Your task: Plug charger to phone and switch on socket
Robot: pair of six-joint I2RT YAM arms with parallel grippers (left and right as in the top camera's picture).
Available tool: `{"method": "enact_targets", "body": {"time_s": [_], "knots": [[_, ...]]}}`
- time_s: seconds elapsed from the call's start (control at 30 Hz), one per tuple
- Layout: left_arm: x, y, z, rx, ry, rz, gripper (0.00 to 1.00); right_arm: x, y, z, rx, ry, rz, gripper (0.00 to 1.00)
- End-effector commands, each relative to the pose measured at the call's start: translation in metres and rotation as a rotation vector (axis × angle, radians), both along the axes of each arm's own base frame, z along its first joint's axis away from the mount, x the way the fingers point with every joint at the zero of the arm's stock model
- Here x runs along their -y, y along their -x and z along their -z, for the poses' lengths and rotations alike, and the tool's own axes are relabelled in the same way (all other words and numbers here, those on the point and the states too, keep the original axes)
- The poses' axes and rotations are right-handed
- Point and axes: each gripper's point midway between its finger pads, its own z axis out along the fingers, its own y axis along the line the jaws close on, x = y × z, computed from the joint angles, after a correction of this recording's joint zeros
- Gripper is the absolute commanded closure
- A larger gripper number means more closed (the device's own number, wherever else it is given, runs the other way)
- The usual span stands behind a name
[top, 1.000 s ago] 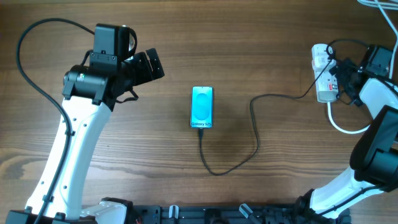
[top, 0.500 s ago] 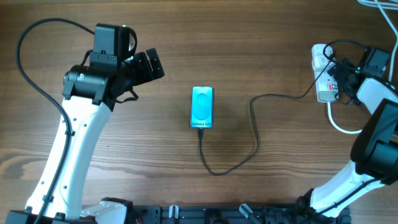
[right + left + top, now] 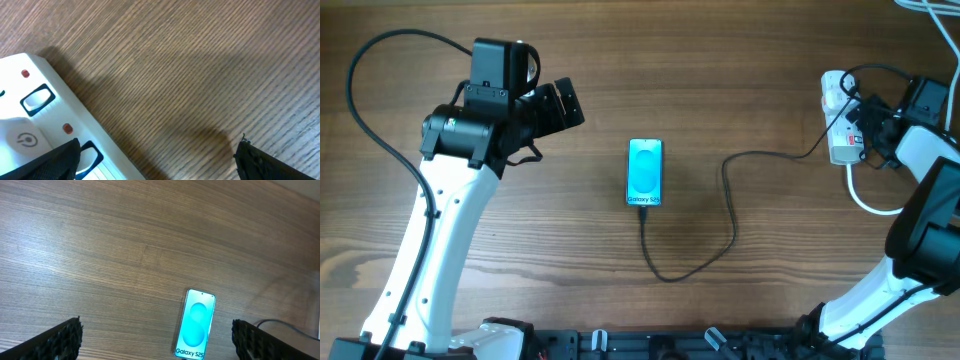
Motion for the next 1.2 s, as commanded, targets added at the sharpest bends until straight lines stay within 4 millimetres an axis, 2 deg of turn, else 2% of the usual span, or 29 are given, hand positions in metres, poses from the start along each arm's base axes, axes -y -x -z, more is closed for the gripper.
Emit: {"method": "enact_targets", "body": {"time_s": [0.0, 0.37, 0.5, 0.67, 0.77, 0.83, 0.87, 0.93, 1.07, 1.17], "knots": [[-0.004, 0.0, 0.004, -0.009, -0.009, -0.02, 0.0, -0.02, -0.001, 0.017, -0.028, -0.072, -0.068, 0.0], [-0.004, 0.0, 0.004, -0.009, -0.009, -0.02, 0.0, -0.028, 0.01, 0.024, -0.071, -0.125, -0.05, 0.0], [-0.004, 0.0, 0.004, -0.009, -0.009, -0.02, 0.0, -0.032, 0.02, 0.021, -0.102, -0.155, -0.021, 0.0], [-0.004, 0.0, 0.004, -0.009, -0.009, -0.02, 0.0, -0.037, 0.042, -0.018, -0.111, -0.188, 0.079, 0.0], [-0.004, 0.0, 0.004, -0.009, -0.008, -0.019, 0.0, -0.037, 0.059, -0.055, -0.103, -0.157, 0.123, 0.0], [-0.004, 0.0, 0.004, -0.009, -0.009, -0.02, 0.0, -0.045, 0.073, -0.09, -0.074, -0.148, 0.118, 0.0], [-0.004, 0.0, 0.004, -0.009, -0.009, -0.02, 0.0, -0.049, 0.079, -0.101, -0.064, -0.145, 0.113, 0.0], [-0.004, 0.0, 0.004, -0.009, -0.008, -0.019, 0.0, -0.065, 0.095, -0.123, -0.06, -0.16, 0.092, 0.0], [-0.004, 0.0, 0.004, -0.009, -0.009, -0.02, 0.0, -0.11, 0.121, -0.163, -0.013, -0.185, 0.027, 0.0], [-0.004, 0.0, 0.004, -0.009, -0.009, -0.02, 0.0, -0.143, 0.129, -0.187, 0.051, -0.175, -0.062, 0.0]]}}
